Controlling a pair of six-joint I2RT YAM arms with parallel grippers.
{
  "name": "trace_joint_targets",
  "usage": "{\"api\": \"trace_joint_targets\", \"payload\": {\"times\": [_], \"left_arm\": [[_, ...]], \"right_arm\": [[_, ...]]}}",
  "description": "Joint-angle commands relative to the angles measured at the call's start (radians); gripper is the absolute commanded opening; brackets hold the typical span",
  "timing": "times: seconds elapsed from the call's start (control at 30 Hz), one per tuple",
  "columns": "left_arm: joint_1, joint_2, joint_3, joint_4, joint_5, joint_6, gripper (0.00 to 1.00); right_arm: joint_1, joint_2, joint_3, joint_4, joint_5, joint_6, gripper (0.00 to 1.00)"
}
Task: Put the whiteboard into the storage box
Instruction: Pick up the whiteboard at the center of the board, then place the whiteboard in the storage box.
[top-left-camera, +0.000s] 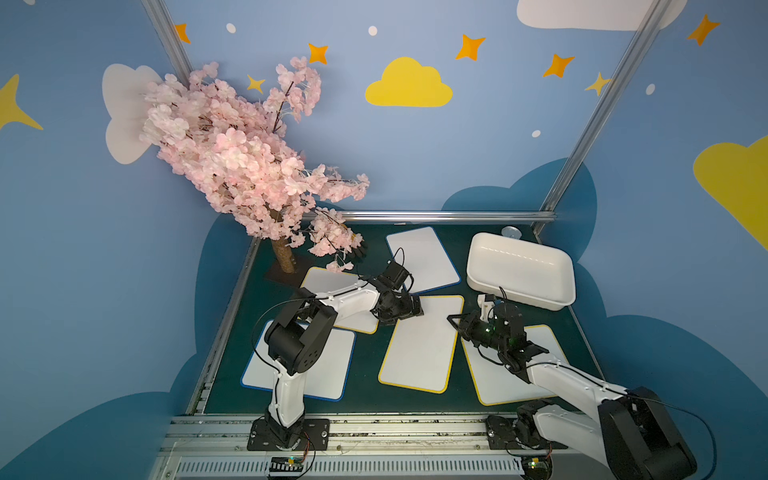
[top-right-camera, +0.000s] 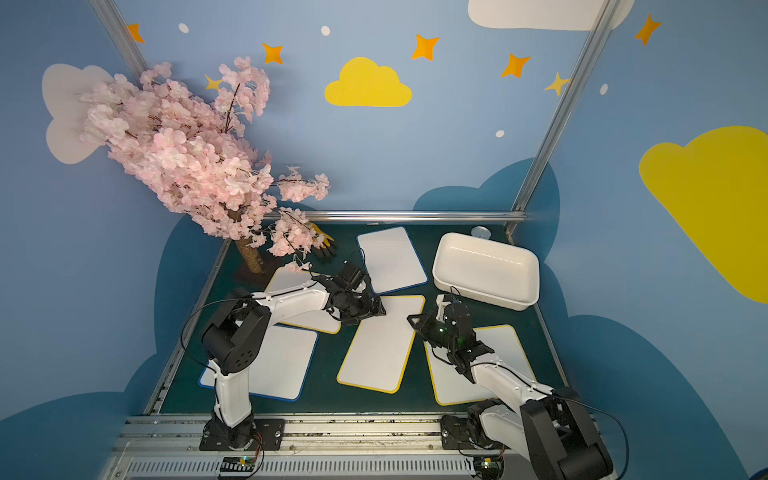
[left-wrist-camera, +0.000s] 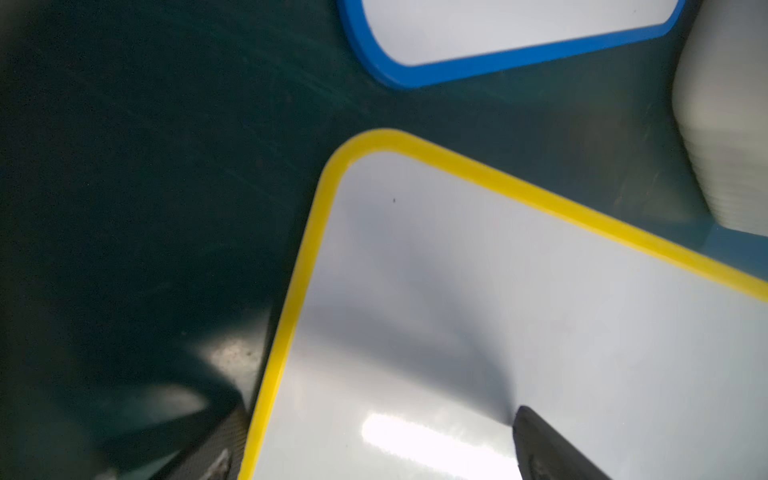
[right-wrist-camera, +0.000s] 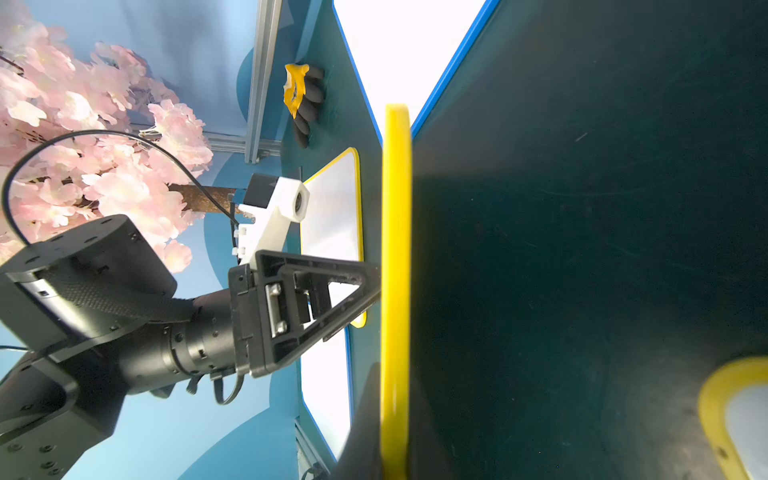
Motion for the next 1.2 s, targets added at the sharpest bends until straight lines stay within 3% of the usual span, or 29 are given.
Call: {"api": "trace_joint_targets", "payload": {"times": [0.0, 0.23, 0.5, 0.67, 0.8, 0.97, 1.17], "left_arm": [[-0.004, -0.067, 0.086, -0.129, -0.007, 0.089, 1.00], [0.003, -0.169, 0.249, -0.296, -0.130, 0.249, 1.00], [0.000, -0.278, 0.238, -0.272, -0.154, 0.359, 1.00], [-0.017, -0.278, 0.311, -0.330, -0.144, 0.496, 1.00], [-0.052, -0.295, 0.284, -0.258, -0.108, 0.603, 1.00], [-0.096, -0.305, 0.237, -0.181, -0.144, 0.727, 1.00], [-0.098, -0.362, 0.100, -0.011, -0.074, 0.747, 1.00]], "right_arm": [[0.001, -0.050, 0.096, -0.114, 0.045, -0.040, 0.00], [-0.003, -0.112, 0.316, -0.406, 0.117, -0.144, 0.00], [-0.070, -0.110, 0.543, -0.645, 0.297, -0.181, 0.00], [-0.200, -0.093, 0.575, -0.631, 0.363, -0.071, 0.00], [-0.300, -0.076, 0.574, -0.578, 0.385, 0.037, 0.00], [-0.343, -0.052, 0.602, -0.553, 0.507, 0.125, 0.00], [-0.366, -0.040, 0.595, -0.477, 0.657, 0.212, 0.00]]}}
